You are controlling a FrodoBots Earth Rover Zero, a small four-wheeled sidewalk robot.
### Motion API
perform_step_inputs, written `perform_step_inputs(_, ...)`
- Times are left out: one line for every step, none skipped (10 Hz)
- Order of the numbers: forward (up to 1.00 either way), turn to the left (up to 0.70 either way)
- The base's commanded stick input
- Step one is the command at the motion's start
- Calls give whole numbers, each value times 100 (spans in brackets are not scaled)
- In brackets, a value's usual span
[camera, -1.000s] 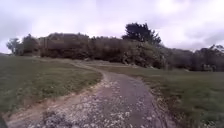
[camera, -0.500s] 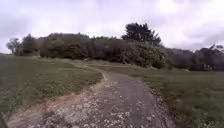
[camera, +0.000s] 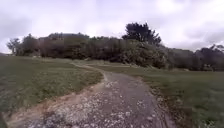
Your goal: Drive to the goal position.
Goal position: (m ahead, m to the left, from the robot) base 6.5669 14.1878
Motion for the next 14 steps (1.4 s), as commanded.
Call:
perform_step_inputs(0, 0)
perform_step_inputs(0, 0)
perform_step_inputs(0, -1)
perform_step_inputs(0, -7)
perform_step_inputs(0, -13)
perform_step_inputs(70, -14)
perform_step_inputs(70, -14)
perform_step_inputs(70, -14)
perform_step_inputs(70, -14)
perform_step_inputs(70, -14)
perform_step_inputs(70, -14)
perform_step_inputs(70, -12)
perform_step_inputs(70, -6)
perform_step_inputs(70, 0)
